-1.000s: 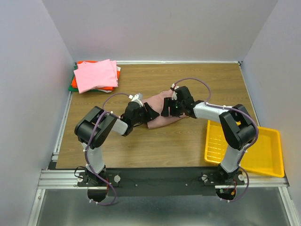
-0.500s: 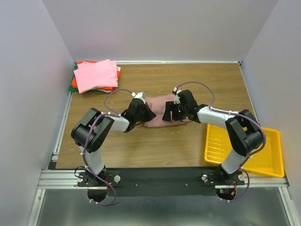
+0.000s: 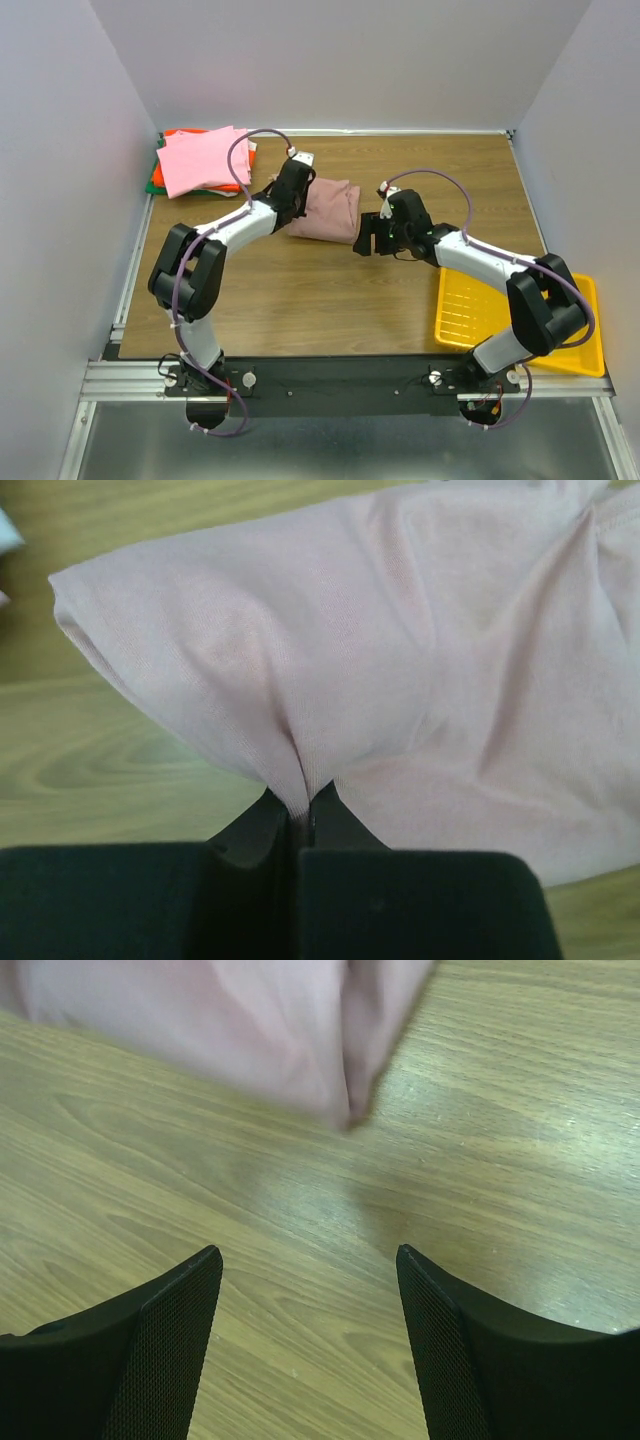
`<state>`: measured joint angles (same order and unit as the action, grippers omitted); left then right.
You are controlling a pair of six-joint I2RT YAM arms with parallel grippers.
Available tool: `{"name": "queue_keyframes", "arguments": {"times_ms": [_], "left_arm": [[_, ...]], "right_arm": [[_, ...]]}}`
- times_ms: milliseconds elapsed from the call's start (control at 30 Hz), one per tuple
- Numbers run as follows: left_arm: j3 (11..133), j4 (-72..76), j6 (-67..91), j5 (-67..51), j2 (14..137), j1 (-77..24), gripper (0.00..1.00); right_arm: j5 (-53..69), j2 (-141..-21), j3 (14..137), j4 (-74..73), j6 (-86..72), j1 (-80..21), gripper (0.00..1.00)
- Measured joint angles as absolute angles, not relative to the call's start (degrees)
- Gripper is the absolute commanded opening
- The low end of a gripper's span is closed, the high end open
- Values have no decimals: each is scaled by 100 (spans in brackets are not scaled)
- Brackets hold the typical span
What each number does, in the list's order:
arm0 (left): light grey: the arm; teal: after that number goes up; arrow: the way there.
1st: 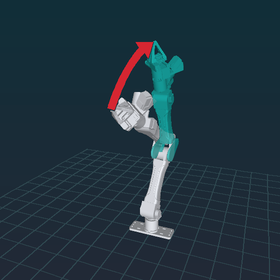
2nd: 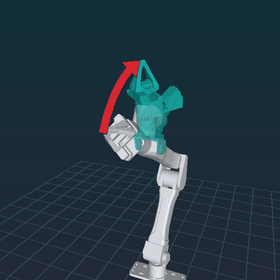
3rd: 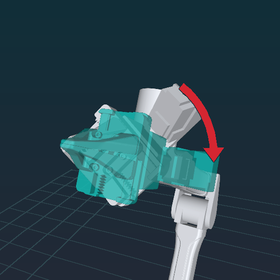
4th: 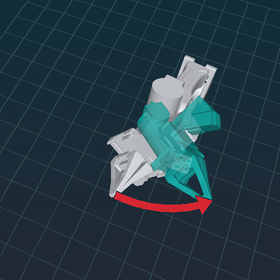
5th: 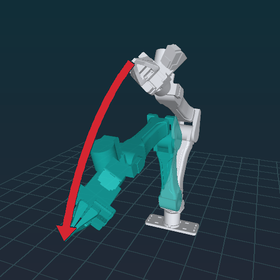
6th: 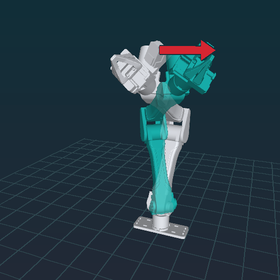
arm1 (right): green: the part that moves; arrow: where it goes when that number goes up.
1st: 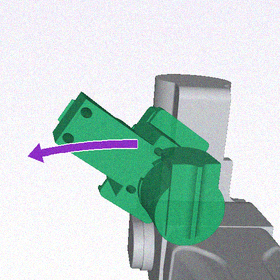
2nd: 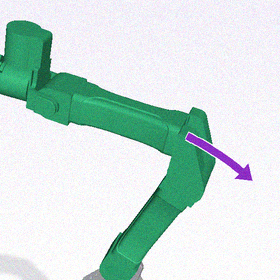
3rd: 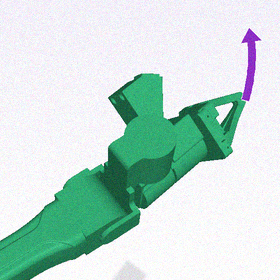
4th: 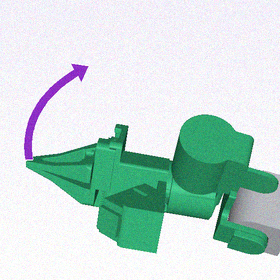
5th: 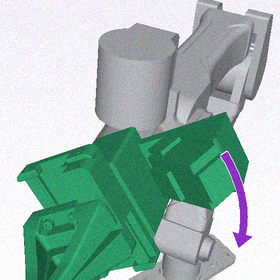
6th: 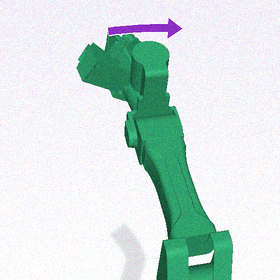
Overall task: Fold and stack the t-shirts
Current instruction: Neatly place the folded tshirt to the corner
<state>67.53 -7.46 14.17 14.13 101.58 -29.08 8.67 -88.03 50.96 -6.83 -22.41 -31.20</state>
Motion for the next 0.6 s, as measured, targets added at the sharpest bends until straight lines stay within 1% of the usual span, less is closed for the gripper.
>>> {"name": "queue_keyframes", "arguments": {"times_ms": [100, 267, 500, 600], "left_arm": [[7391, -1258, 891, 1833, 10486, -2880, 0], [7861, -1793, 261, 2213, 10881, -2773, 0], [8405, -2276, -246, 2202, 11006, -2329, 0], [8350, -2246, -220, 1970, 10982, -2202, 0]], "right_arm": [[814, -8750, 5081, -718, -2217, -3120, 78], [729, -8750, 5035, -764, -2169, -3120, 78], [718, -8779, 5017, -797, -2095, -3120, 78], [716, -8836, 5017, -805, -2095, -3120, 78]]}}
